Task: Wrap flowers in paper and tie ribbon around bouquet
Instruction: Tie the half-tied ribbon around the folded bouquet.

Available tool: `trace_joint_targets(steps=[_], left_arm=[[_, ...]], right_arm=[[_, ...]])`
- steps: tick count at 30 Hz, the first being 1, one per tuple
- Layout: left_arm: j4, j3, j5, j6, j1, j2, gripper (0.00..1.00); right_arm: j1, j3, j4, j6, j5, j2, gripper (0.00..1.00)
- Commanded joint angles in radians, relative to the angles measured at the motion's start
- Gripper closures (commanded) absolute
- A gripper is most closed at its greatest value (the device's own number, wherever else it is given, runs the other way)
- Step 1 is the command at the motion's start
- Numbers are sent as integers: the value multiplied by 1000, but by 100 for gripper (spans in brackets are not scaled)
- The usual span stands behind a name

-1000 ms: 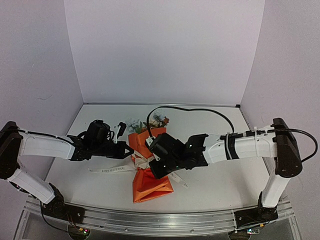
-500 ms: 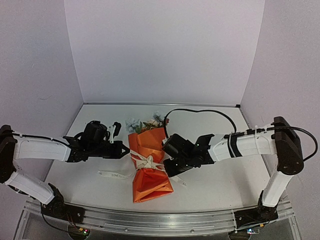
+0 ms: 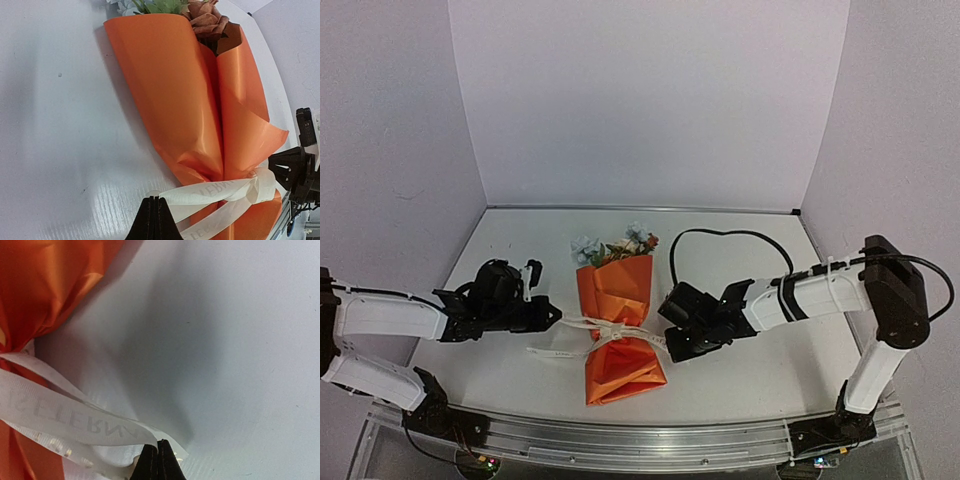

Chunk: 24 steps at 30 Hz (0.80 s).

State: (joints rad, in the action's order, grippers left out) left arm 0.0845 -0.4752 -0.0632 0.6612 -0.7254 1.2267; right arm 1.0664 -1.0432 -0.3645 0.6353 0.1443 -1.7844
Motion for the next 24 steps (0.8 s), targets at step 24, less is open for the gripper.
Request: trace_joint_targets(steps=[24], left_arm=[[-28,59,109,76,94,10,100]], right_arm=[[-45,138,-46,203,186,114,100]])
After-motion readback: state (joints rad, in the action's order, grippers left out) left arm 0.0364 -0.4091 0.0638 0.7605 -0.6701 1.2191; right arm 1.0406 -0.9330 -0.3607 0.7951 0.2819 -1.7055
